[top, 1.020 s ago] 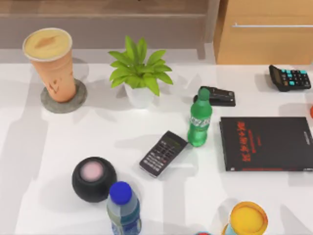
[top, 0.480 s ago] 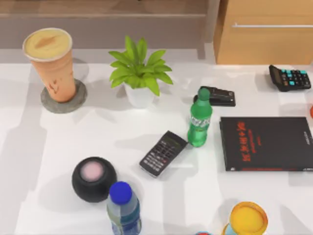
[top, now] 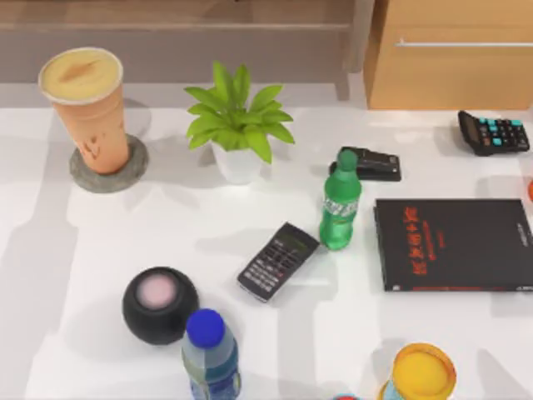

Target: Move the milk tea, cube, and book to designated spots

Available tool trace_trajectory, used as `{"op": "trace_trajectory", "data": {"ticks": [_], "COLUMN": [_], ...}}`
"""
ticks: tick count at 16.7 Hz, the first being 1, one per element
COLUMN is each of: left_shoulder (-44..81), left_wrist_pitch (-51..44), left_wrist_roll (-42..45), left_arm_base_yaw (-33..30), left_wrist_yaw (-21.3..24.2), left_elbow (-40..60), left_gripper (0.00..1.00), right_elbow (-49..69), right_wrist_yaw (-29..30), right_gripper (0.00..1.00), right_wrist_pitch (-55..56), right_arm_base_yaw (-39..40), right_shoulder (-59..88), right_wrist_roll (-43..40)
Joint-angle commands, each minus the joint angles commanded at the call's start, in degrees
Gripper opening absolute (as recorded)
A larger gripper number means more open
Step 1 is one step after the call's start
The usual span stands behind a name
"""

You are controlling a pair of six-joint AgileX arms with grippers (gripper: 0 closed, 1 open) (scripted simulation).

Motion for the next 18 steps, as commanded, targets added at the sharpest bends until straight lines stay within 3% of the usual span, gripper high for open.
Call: {"op": "trace_trajectory", "data": {"ticks": [6, 18], "left_shoulder": [-18.20, -86.95], "left_wrist_pitch": [-1.03, -4.44], "left_wrist_roll": [-0.15, -0.60], "left_arm_base_yaw": [0.12, 0.60], "left_wrist_yaw": [-0.26, -1.23], "left_elbow": [-17.68, -81.74], "left_gripper": [1.00, 1.00], "right_elbow": [0.00, 0.00], "right_wrist_yaw": [0.00, 0.00], "right_gripper": [1.00, 1.00], "right_wrist_pitch": [0.00, 0.00], "right_arm_base_yaw": [0.00, 0.00], "right_shoulder": [0.00, 0.00], "right_wrist_roll": [0.00, 0.00]}}
